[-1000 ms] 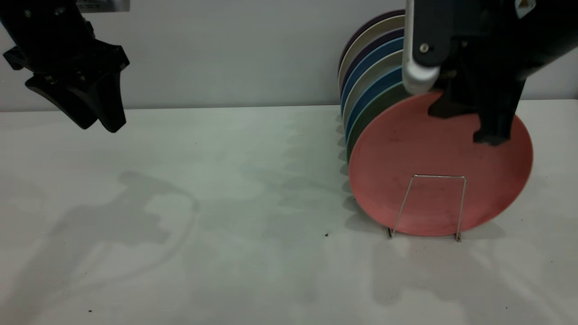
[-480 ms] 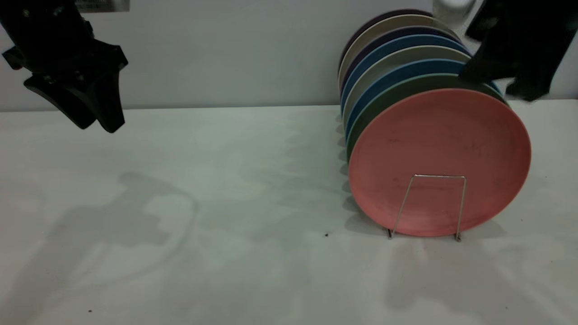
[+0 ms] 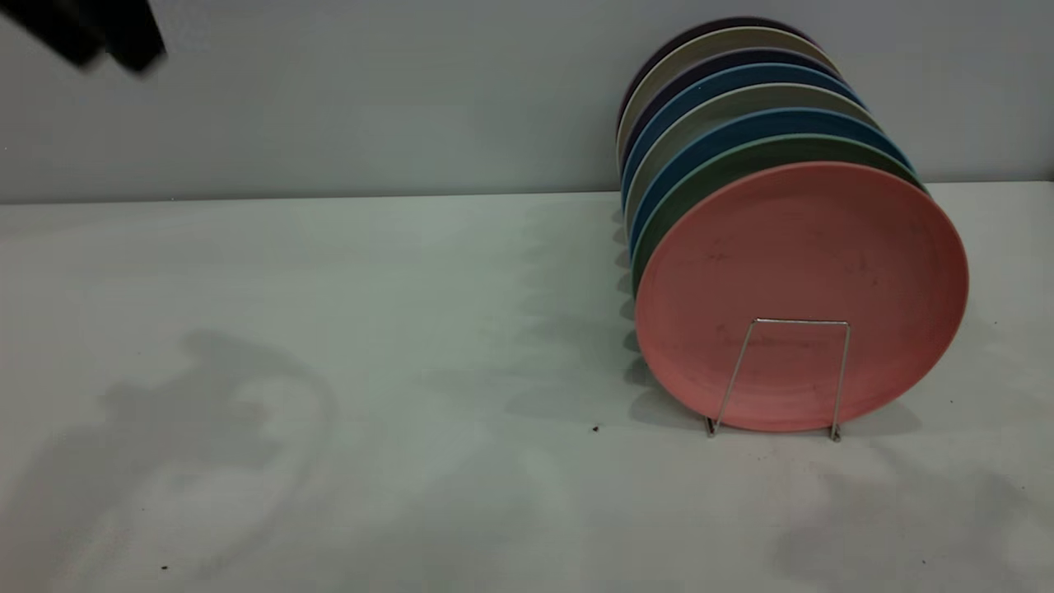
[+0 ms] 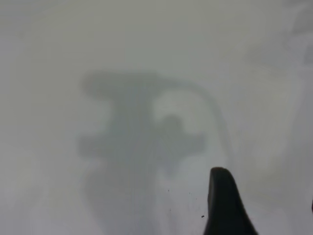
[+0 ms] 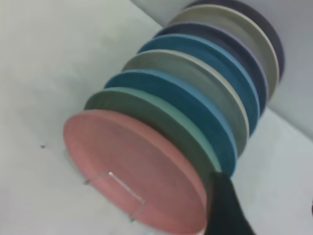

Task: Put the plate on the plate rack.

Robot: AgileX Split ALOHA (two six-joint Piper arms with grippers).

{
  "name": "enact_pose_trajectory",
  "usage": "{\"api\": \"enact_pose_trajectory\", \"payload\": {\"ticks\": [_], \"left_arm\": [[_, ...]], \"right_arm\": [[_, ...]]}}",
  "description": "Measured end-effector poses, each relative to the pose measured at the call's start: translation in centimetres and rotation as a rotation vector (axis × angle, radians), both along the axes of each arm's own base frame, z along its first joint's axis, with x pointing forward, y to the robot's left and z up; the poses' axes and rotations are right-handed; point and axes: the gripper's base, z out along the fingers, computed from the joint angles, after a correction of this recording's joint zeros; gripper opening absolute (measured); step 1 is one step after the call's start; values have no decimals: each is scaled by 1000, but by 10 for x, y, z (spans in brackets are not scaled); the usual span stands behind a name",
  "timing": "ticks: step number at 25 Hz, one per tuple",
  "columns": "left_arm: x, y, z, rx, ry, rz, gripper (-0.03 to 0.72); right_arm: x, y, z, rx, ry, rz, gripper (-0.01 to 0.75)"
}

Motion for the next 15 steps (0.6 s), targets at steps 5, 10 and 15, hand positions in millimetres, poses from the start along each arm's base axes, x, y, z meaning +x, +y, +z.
{"api": "enact_pose_trajectory", "payload": {"ticks": [5, 10, 15], "left_arm": [[-38, 5, 53, -15, -111, -10, 453], [-80, 8, 92, -45, -173, -24, 453], [-123, 12, 118, -63, -201, -44, 453]], "right_arm": [[-35, -17, 22, 111, 31, -101, 442], [-75, -33, 39, 197, 68, -130, 442], [-115, -46, 45, 214, 112, -100, 442]]}}
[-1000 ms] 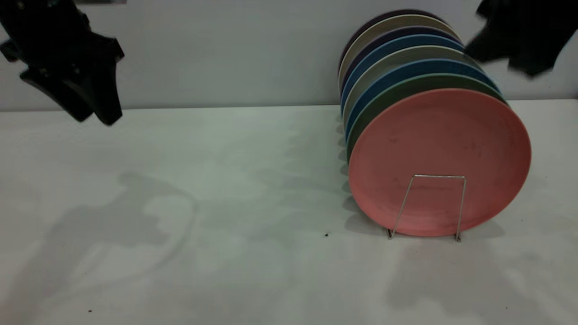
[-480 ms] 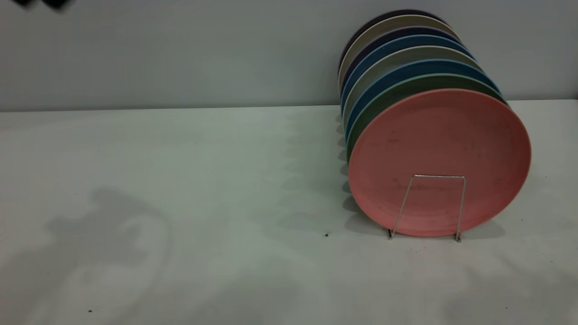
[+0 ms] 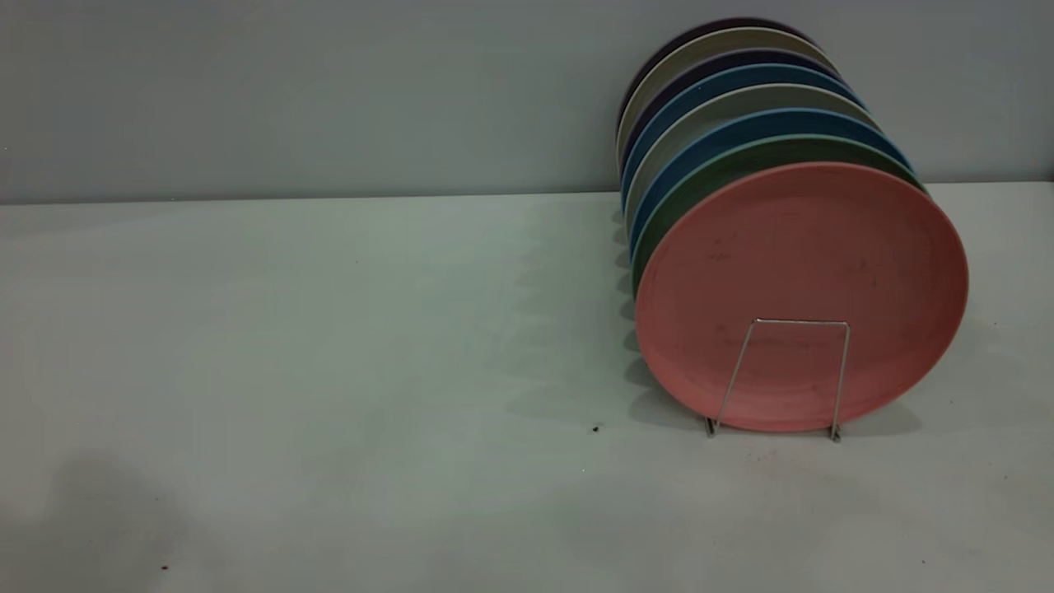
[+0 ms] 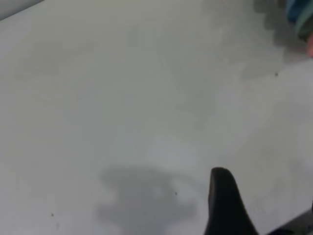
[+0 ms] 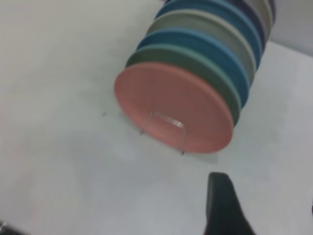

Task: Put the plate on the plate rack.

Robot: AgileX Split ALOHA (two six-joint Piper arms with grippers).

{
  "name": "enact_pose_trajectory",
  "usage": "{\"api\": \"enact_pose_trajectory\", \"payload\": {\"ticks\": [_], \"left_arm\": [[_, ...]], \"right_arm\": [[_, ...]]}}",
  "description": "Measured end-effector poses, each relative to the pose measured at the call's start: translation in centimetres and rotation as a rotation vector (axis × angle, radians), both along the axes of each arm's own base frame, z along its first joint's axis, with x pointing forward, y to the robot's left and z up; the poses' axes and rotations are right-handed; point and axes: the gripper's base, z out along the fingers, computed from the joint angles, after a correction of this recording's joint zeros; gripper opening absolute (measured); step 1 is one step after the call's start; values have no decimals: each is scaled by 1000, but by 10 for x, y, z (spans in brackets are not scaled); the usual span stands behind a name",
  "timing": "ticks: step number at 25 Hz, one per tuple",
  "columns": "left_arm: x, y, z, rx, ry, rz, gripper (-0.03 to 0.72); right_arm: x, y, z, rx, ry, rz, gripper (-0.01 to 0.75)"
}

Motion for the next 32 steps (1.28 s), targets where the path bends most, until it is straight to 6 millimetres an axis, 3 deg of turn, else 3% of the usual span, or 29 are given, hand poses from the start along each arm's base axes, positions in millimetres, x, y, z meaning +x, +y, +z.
{"api": "enact_pose_trajectory", "payload": {"ticks": [9, 14, 16, 20, 25, 32], "left_arm": [[-77, 9, 44, -33, -216, -6, 453], [-120, 15, 58, -54, -338, -8, 453], [-140, 17, 55, -60, -366, -8, 453], [-168, 21, 24, -59, -350, -9, 453], [-193, 24, -41, -47, -267, -6, 453], [-212, 28, -117, -30, -192, 0, 453]], "right_arm": [[-58, -16, 2, 37, 25, 97, 443], [-77, -24, -14, 35, 26, 106, 436], [-83, -26, -24, 32, 32, 106, 428], [-94, -31, -49, 29, 41, 107, 415], [-102, -35, -79, 23, 58, 107, 411], [-107, -37, -94, 25, 51, 107, 411]]}}
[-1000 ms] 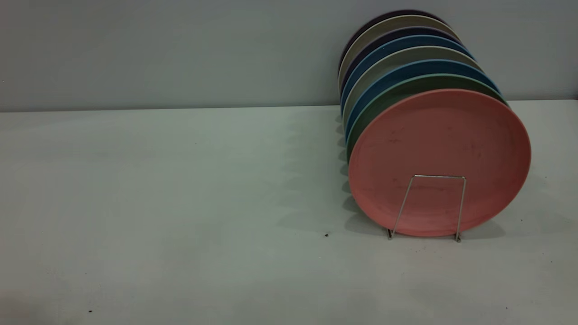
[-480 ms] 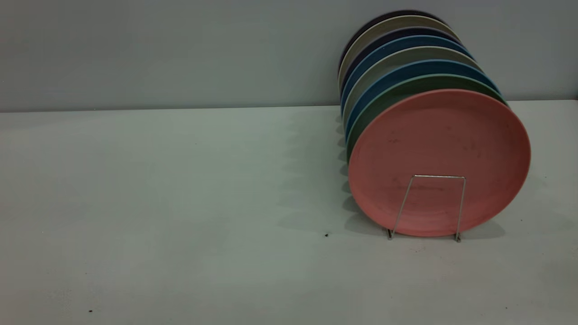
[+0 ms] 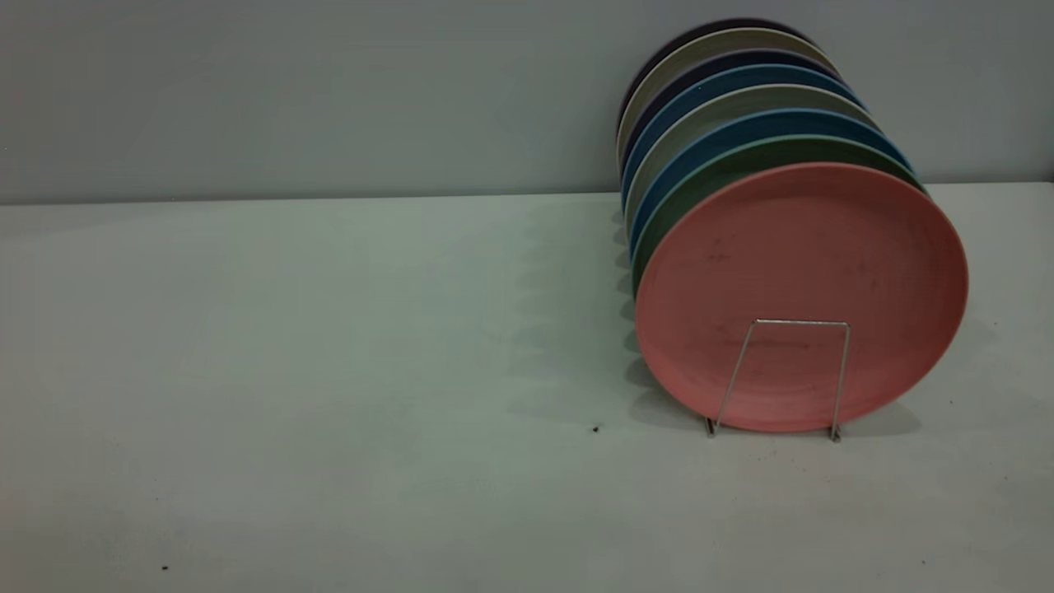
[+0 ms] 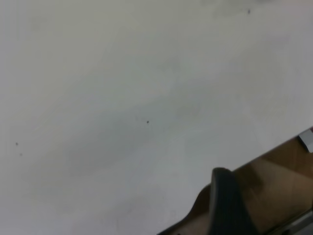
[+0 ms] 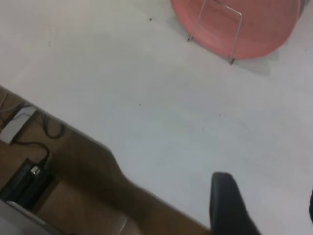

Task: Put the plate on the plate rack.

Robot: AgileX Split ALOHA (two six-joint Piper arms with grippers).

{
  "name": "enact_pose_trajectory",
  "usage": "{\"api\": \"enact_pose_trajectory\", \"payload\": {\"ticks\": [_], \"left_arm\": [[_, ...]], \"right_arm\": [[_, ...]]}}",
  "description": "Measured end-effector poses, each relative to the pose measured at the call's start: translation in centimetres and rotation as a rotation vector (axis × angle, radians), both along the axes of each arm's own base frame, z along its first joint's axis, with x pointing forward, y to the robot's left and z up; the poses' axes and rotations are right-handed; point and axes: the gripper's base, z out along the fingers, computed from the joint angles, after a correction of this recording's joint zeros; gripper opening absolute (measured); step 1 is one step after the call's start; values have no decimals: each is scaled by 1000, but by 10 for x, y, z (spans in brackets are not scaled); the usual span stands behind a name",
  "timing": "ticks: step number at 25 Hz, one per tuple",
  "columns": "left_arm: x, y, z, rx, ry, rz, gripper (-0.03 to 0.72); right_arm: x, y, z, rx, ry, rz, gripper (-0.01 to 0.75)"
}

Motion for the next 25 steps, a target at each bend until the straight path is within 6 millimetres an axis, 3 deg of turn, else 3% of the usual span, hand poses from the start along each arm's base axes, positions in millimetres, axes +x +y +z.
{"api": "enact_pose_trajectory", "payload": {"ticks": [7, 25], "left_arm": [[-6, 3, -32, -2, 15, 43, 453], [-8, 7, -38, 14, 21, 87, 453]], "right_arm": [[1, 1, -8, -2, 3, -1, 411], [2, 1, -9, -1, 1, -2, 411]]}}
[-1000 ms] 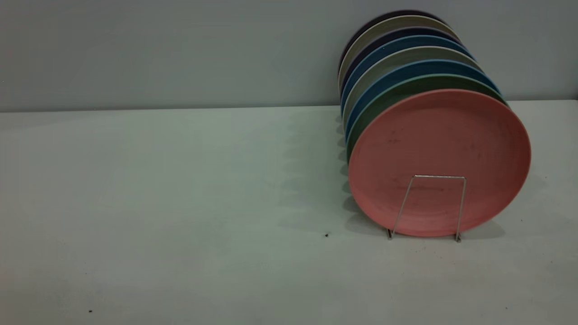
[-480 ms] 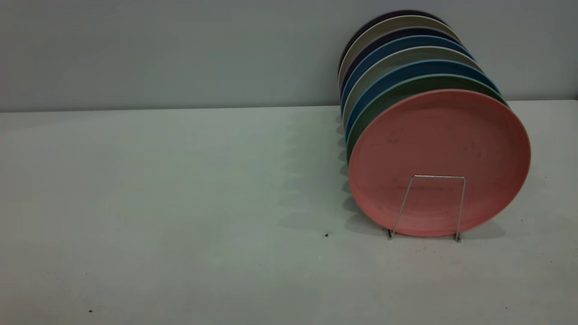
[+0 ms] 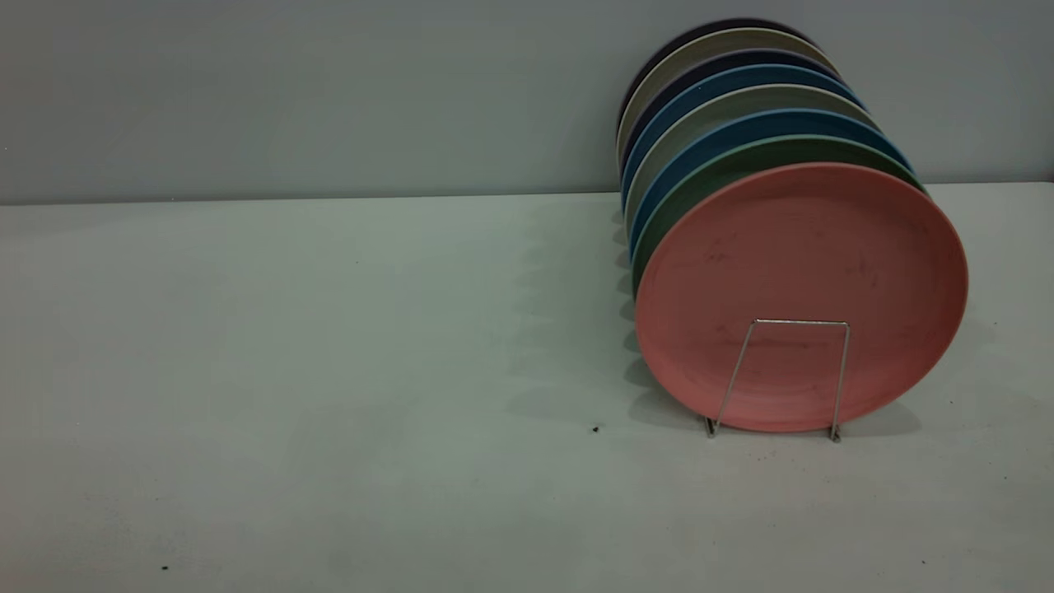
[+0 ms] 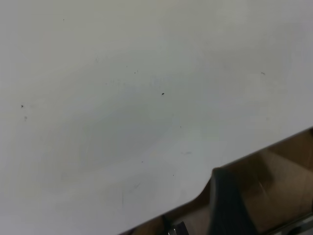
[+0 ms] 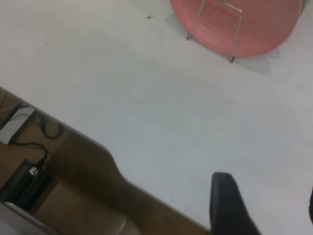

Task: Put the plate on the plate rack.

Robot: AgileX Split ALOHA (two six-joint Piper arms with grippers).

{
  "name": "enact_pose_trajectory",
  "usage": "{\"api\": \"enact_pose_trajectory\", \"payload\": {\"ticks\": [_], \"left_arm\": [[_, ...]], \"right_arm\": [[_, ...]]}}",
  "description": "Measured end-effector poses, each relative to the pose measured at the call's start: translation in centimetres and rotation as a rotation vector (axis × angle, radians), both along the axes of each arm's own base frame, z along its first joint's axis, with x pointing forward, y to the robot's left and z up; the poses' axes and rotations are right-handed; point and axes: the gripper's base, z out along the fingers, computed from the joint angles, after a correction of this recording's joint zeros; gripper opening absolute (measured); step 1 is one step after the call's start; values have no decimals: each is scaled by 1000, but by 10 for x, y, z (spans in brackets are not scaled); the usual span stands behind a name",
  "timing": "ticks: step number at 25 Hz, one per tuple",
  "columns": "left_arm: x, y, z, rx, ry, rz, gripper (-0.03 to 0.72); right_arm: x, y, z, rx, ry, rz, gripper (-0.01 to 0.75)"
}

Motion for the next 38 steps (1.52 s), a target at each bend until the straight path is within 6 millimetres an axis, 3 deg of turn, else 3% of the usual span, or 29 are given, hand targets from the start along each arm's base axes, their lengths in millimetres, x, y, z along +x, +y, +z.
{"api": "enact_pose_trajectory", "payload": {"ticks": [12, 23, 38], "left_arm": [[0, 0, 0, 0, -1, 0, 453], [-19, 0, -1, -10, -144, 119, 453], [-20, 0, -2, -10, -142, 119, 453]], "right_arm": [[-2, -1, 0, 11, -14, -43, 411], [-14, -3, 0, 33, -117, -385, 411], [-14, -3, 0, 31, -118, -411, 411]]}}
